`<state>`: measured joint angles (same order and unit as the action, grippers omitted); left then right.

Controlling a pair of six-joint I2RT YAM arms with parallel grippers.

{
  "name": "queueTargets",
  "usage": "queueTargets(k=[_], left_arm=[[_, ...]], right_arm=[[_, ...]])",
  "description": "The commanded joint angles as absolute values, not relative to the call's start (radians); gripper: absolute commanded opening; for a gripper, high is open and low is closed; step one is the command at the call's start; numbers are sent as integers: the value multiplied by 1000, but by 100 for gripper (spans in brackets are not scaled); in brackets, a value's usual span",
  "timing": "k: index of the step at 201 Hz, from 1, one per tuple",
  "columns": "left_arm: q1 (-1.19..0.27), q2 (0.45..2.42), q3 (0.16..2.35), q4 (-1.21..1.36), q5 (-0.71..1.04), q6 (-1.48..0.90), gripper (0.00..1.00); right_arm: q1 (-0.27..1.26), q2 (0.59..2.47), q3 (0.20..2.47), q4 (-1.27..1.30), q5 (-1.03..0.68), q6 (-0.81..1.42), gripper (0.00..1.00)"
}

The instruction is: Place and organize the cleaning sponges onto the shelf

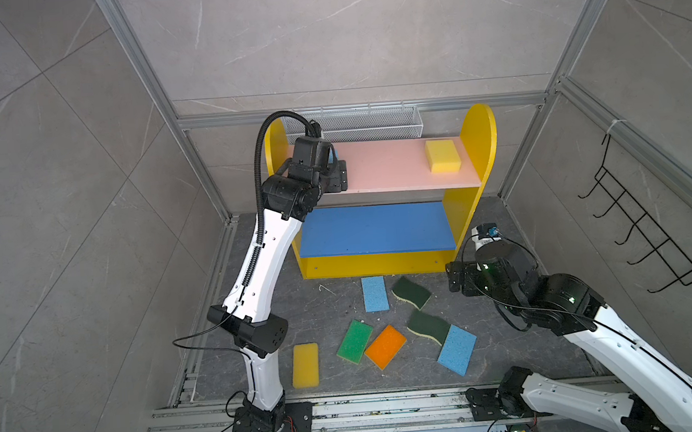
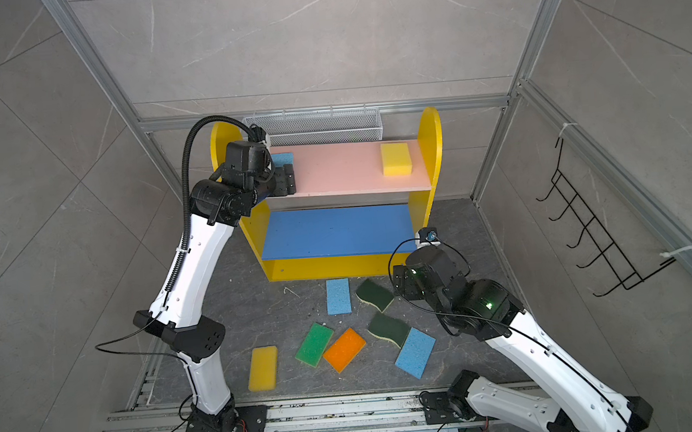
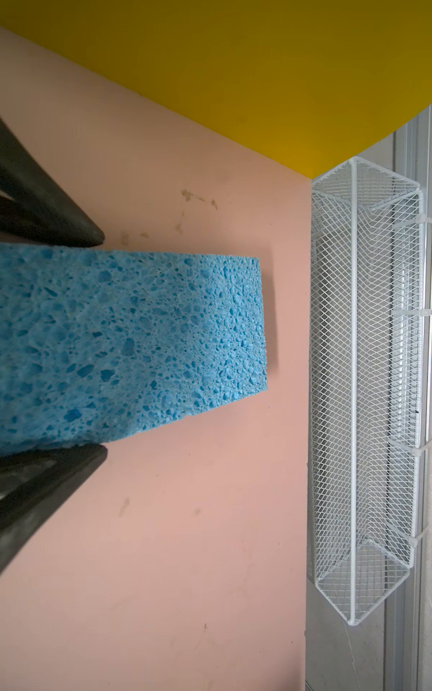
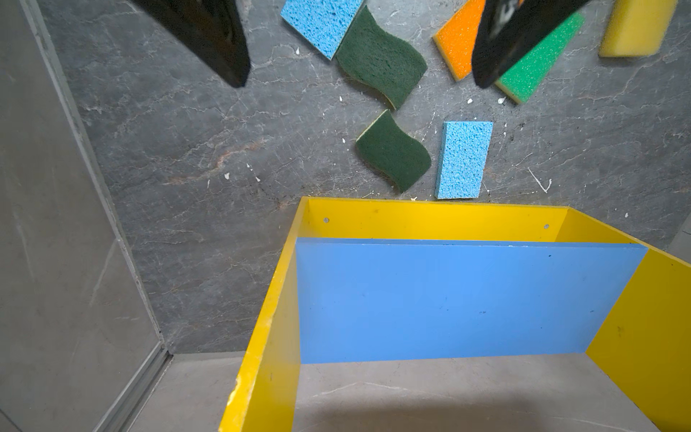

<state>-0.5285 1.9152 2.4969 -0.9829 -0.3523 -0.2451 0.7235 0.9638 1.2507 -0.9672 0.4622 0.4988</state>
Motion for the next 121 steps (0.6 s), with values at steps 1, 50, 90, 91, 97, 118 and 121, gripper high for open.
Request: queueTargets(k=[1,50,90,91,97,118,121], left_arm=[[-529,1877,2478,-1067,-302,-246,84],[-529,1856,2464,-1045,-296,-239,88],[-530,1850,2446,-1009,-292,-233,99],[-530,1849,2443,-1007,-291,-233,99],[-531,1838,2428,-988,-283,-233,99],[-531,1779,2370,-936,-266,-242,99],[-531,1773,2363,-931,-264,-243,99]], right_arm=[[721,971,1242,-956,455,509,95],[721,968,1237,-951,450,508,95],[721,962,1239,-953,448,506,95],[721,962,1239,-953,449,506,95],[722,960,1241,-953,449,505,95],[722,956,1239,-953,450,502,95],[722,956,1241,-953,450,502,95]])
